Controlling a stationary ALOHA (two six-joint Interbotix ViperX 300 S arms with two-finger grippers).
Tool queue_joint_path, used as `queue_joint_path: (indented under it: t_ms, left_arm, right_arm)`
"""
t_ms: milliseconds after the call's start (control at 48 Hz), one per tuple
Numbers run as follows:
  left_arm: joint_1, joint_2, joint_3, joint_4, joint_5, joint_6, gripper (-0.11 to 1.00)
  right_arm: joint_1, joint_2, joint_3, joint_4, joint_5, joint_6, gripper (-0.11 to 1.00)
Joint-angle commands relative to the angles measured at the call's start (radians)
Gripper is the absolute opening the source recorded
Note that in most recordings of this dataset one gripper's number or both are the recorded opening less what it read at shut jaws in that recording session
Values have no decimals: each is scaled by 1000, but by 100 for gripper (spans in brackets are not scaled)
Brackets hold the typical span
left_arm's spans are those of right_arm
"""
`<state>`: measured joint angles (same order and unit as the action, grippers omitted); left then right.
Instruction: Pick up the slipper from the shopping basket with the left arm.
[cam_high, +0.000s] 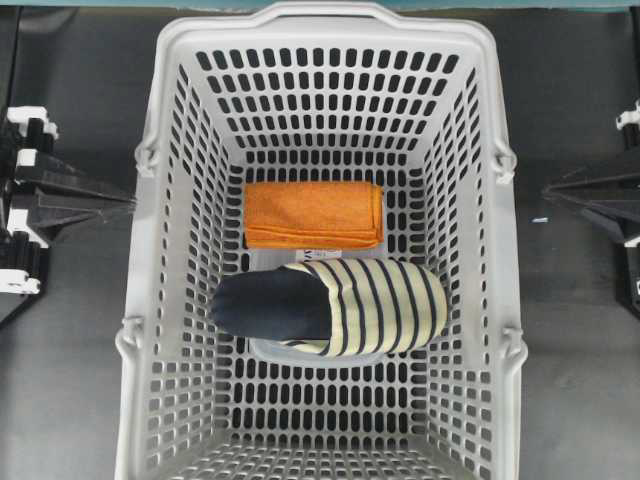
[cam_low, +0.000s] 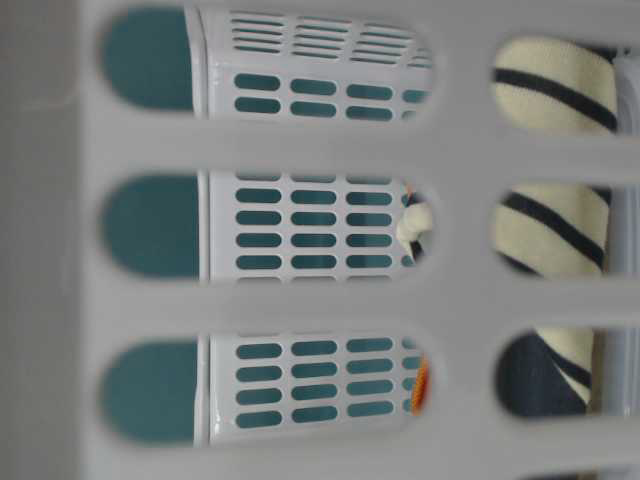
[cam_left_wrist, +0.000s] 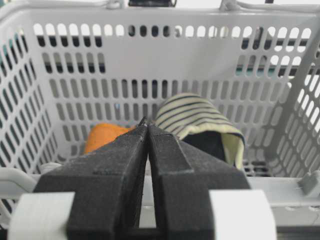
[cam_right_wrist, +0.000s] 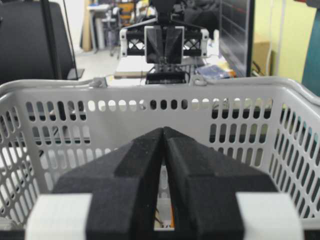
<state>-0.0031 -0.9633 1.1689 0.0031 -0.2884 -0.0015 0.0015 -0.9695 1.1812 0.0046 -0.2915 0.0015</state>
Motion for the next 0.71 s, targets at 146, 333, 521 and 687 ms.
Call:
queue_joint_path:
  t_ms: [146,333,521,687]
  left_arm:
    - [-12,9,-183,44,295,-6,0]
    - [-41,58,-347,44,554,-6,0]
    - [-75,176,-511,44,762,-6,0]
    - [-92,322,-638,43,868,-6,0]
  right_arm:
    - [2,15,0,14,20,14,-1]
    - [2,12,0,14,35,18,-1]
    - [2,9,0,14,37,18,-1]
    - [2,6,-2,14,37,18,-1]
